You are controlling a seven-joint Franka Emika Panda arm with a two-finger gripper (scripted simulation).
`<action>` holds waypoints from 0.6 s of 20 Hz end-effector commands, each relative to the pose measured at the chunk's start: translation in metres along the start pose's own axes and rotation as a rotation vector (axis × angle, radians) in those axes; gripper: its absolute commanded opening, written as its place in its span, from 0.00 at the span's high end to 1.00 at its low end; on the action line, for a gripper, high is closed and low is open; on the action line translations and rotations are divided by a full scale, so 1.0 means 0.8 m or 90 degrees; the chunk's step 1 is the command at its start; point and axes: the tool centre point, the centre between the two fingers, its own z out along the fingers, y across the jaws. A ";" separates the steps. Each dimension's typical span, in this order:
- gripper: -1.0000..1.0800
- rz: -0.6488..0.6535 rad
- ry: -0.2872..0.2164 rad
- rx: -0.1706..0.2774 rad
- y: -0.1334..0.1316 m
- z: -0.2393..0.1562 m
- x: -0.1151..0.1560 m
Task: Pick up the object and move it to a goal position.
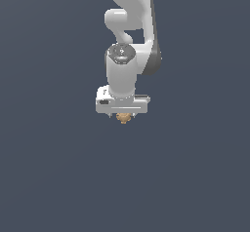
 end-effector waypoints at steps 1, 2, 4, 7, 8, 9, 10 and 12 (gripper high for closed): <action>0.04 0.007 -0.003 0.001 0.007 -0.001 0.000; 0.04 0.009 -0.003 0.002 0.007 -0.001 0.000; 0.04 0.007 -0.002 0.001 0.006 -0.001 0.000; 0.04 -0.001 -0.002 0.001 0.005 0.001 -0.002; 0.04 -0.005 -0.002 0.001 0.005 0.002 -0.002; 0.04 -0.010 -0.002 0.001 0.005 0.003 -0.003; 0.04 -0.015 -0.001 0.001 0.005 0.004 -0.004; 0.04 -0.029 -0.001 0.002 0.005 0.007 -0.007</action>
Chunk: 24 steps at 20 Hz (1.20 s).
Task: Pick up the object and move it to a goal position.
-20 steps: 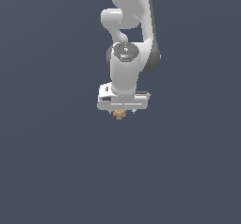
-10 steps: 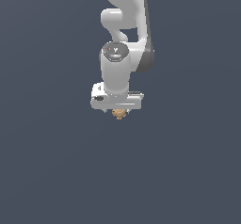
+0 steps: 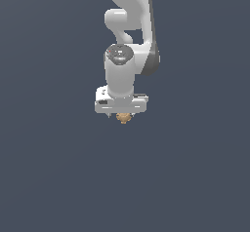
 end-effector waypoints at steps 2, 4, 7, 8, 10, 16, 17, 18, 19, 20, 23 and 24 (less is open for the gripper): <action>0.04 -0.027 0.001 0.000 -0.001 0.006 -0.005; 0.04 -0.049 0.002 0.000 -0.001 0.011 -0.010; 0.04 -0.087 0.003 0.001 -0.002 0.019 -0.017; 0.04 -0.102 0.004 0.001 -0.003 0.022 -0.020; 0.04 -0.134 0.005 0.001 -0.004 0.029 -0.027; 0.04 -0.241 0.010 0.002 -0.008 0.050 -0.050; 0.04 -0.259 0.011 0.003 -0.009 0.053 -0.054; 0.04 -0.277 0.012 0.003 -0.010 0.056 -0.058; 0.04 -0.294 0.012 0.003 -0.011 0.059 -0.062; 0.04 -0.310 0.013 0.003 -0.011 0.062 -0.065; 0.04 -0.353 0.016 0.003 -0.014 0.070 -0.075; 0.04 -0.365 0.016 0.003 -0.015 0.072 -0.078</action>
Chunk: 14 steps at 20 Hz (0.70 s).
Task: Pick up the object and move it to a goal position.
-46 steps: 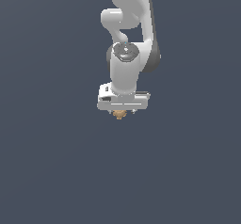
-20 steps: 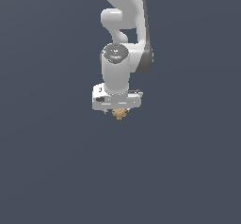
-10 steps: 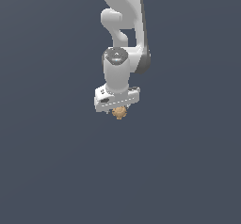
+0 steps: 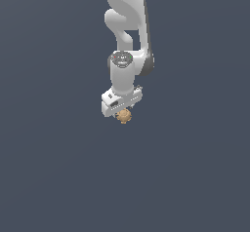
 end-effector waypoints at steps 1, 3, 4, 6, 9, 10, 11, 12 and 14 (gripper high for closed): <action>0.04 -0.033 0.002 0.000 -0.005 0.005 -0.006; 0.04 -0.054 0.003 0.000 -0.009 0.008 -0.009; 0.04 -0.062 0.004 0.000 -0.011 0.010 -0.011; 0.04 -0.077 0.005 0.000 -0.013 0.012 -0.013; 0.04 -0.093 0.006 0.000 -0.016 0.015 -0.016; 0.04 -0.096 0.006 0.000 -0.016 0.015 -0.017; 0.04 -0.098 0.006 0.000 -0.017 0.015 -0.017; 0.04 -0.100 0.006 0.000 -0.017 0.016 -0.017; 0.04 -0.097 0.006 0.000 -0.017 0.015 -0.017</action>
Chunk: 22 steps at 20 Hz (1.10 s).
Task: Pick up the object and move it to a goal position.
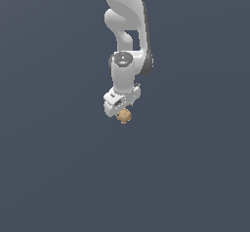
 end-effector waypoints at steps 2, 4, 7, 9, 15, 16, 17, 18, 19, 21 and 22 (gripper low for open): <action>0.04 0.000 0.000 0.000 0.000 0.001 0.000; 0.04 -0.001 0.000 0.000 0.000 0.006 0.000; 0.04 -0.001 0.000 0.000 -0.001 0.018 0.000; 0.04 -0.002 0.000 0.000 -0.001 0.029 -0.001; 0.04 -0.003 0.000 0.000 -0.001 0.058 -0.001; 0.04 -0.003 0.000 0.000 -0.001 0.060 -0.001; 0.04 -0.003 0.000 0.000 -0.001 0.062 -0.001; 0.04 -0.003 0.000 0.000 -0.001 0.063 -0.001; 0.04 -0.003 0.000 0.000 -0.001 0.063 -0.001; 1.00 -0.003 0.000 0.000 -0.001 0.063 -0.001; 1.00 -0.003 0.000 0.000 -0.001 0.063 -0.001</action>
